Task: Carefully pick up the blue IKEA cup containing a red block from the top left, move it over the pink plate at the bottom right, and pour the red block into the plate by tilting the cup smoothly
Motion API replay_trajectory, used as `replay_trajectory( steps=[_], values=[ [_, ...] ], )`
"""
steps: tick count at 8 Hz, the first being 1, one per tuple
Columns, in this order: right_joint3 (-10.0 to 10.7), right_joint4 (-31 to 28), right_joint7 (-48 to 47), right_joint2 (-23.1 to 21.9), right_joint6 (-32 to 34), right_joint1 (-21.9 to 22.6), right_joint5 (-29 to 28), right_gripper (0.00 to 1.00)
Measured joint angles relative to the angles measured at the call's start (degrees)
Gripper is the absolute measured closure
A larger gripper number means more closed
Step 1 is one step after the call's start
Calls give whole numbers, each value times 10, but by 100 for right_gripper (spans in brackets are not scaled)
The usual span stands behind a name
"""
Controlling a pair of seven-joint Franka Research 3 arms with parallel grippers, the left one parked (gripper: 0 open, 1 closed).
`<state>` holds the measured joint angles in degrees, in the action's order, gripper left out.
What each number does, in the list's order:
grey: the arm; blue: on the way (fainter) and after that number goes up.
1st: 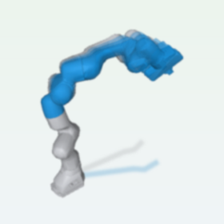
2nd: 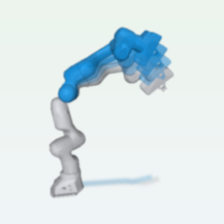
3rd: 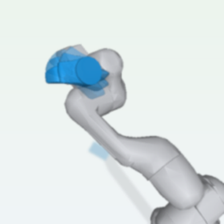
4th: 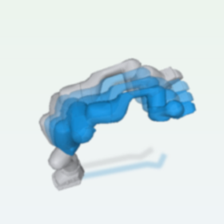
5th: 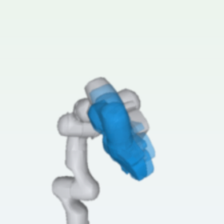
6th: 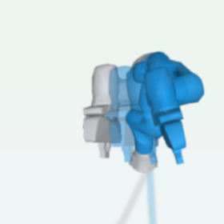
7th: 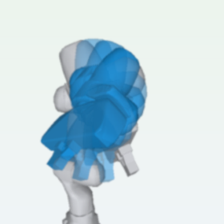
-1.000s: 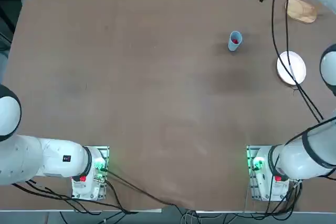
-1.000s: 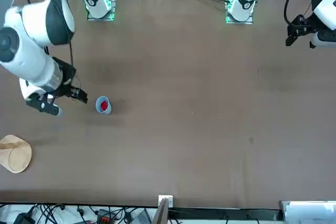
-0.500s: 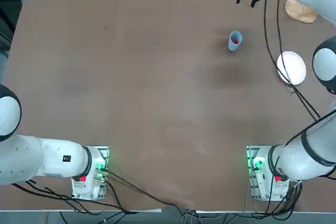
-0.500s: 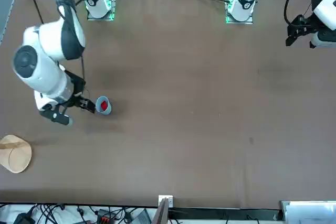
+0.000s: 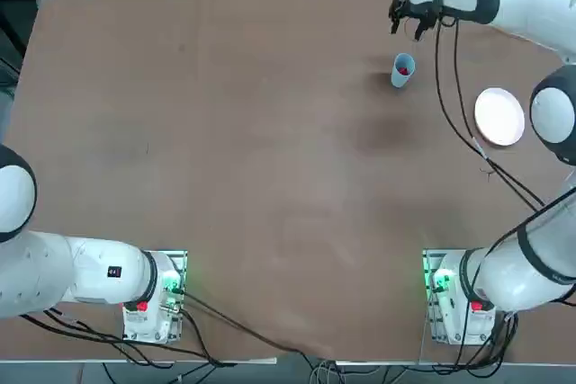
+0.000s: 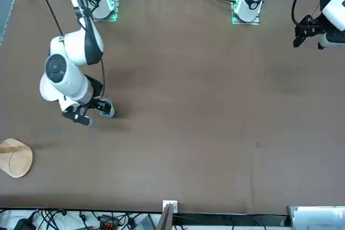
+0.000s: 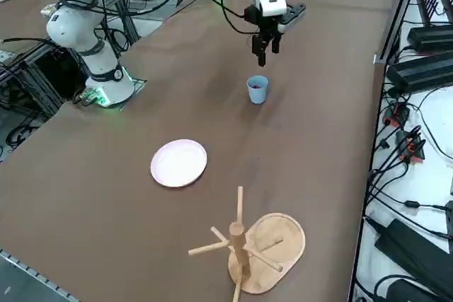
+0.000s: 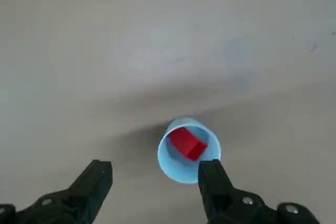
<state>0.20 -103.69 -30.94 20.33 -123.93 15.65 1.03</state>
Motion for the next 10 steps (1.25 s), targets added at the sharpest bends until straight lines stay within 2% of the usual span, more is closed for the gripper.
replay_trajectory(
  steps=[10],
  values=[
    [1,-43,9,33,-84,13,12,0]
  ],
)
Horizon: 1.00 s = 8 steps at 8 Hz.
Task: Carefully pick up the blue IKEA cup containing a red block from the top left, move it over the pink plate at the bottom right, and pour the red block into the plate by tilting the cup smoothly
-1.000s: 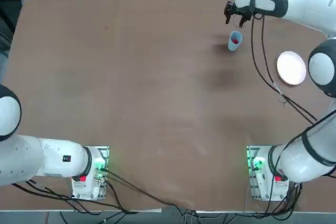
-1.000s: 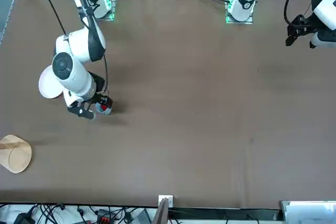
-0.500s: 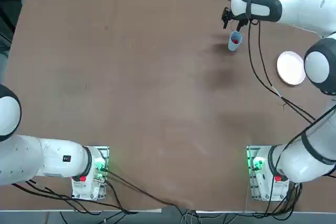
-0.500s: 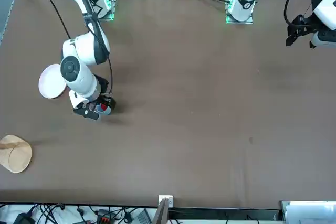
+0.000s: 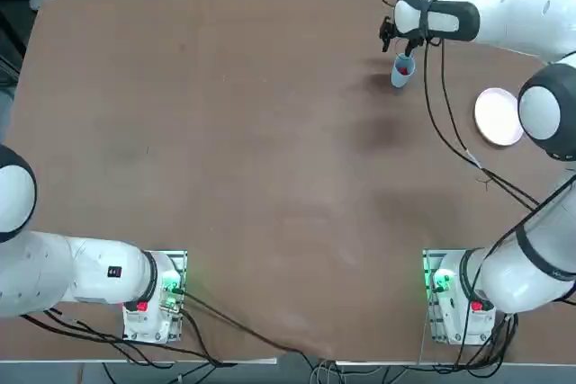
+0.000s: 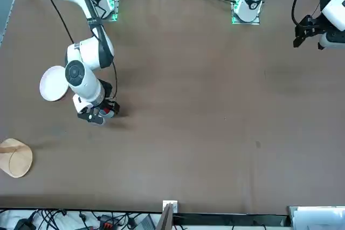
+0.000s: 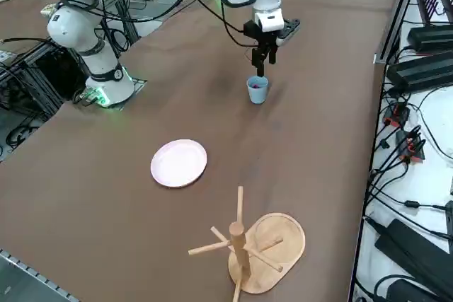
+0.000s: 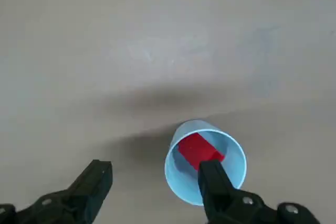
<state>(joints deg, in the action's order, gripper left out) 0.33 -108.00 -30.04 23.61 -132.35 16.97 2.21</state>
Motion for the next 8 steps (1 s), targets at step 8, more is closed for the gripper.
replay_trajectory(
  steps=[8],
  values=[
    [0,-9,0,11,-14,2,9,0]
  ],
)
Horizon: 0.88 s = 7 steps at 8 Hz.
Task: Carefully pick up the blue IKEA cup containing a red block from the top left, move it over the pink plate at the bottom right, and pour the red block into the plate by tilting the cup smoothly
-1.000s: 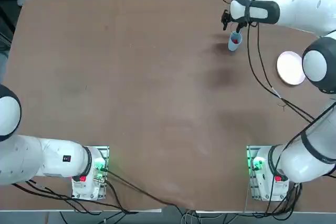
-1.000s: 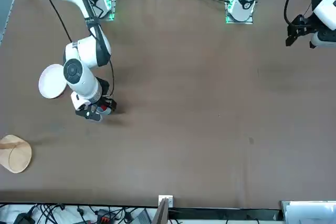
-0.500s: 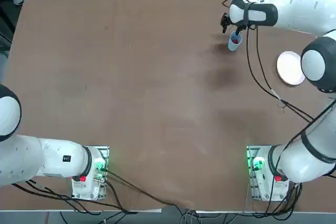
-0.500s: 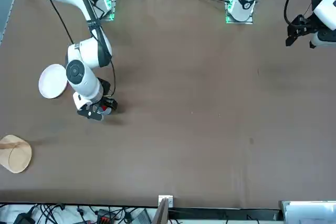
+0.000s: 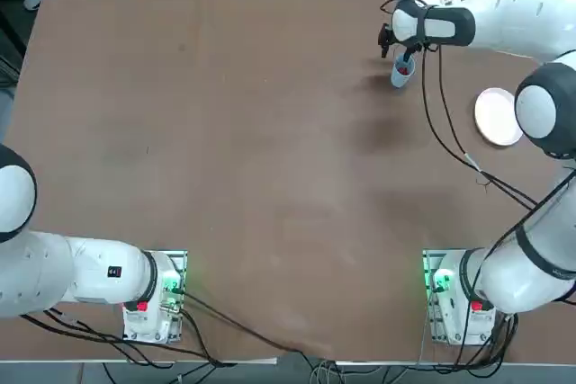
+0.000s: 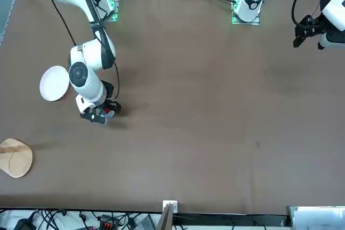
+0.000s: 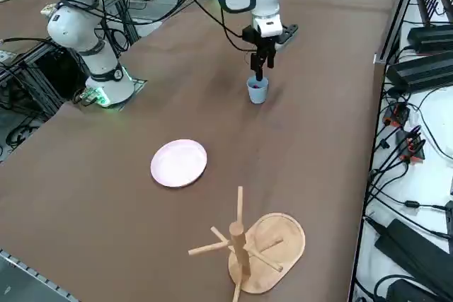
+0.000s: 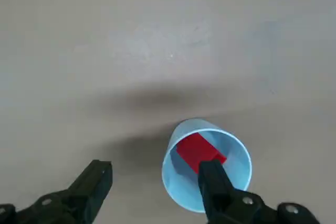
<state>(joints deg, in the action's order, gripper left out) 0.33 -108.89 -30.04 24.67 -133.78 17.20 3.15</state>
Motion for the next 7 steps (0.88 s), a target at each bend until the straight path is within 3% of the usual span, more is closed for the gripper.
replay_trajectory(
  steps=[7],
  values=[
    [1,-2,0,19,-19,0,4,0]
  ],
)
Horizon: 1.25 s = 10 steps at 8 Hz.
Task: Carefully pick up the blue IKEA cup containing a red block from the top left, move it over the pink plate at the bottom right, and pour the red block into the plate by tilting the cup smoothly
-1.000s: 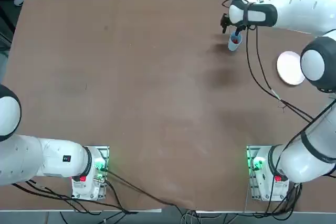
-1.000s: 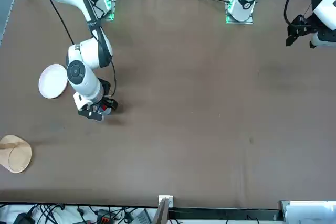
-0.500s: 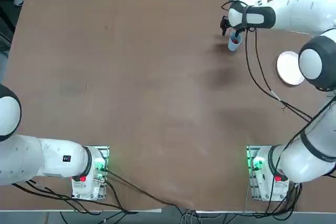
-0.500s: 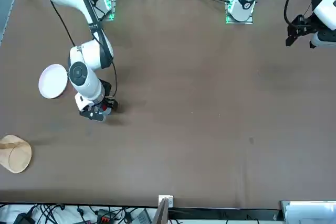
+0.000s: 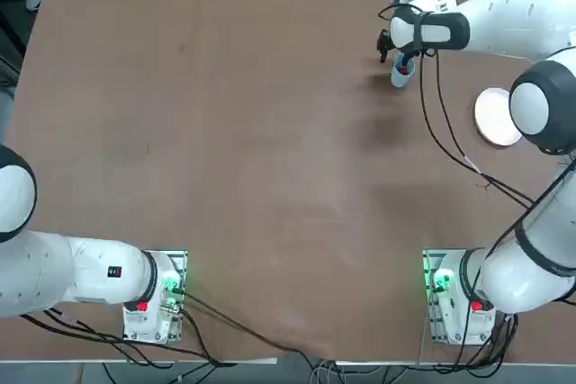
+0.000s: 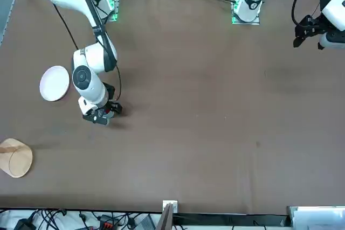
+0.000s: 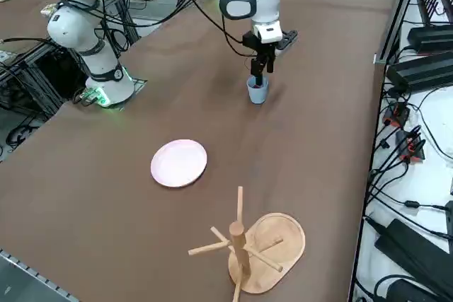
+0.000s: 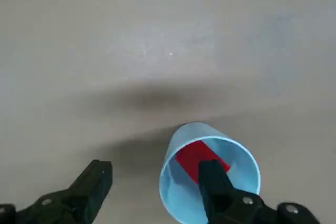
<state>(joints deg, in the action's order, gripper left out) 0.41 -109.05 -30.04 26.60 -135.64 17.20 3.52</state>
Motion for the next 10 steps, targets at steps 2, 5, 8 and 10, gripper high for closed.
replay_trajectory(
  steps=[2,5,8,10],
  values=[
    [1,-1,0,0,0,0,0,1],
    [1,-6,0,3,0,0,0,1],
    [2,-6,0,6,0,-1,0,12],
    [5,-6,0,4,0,-1,1,36]
  ],
)
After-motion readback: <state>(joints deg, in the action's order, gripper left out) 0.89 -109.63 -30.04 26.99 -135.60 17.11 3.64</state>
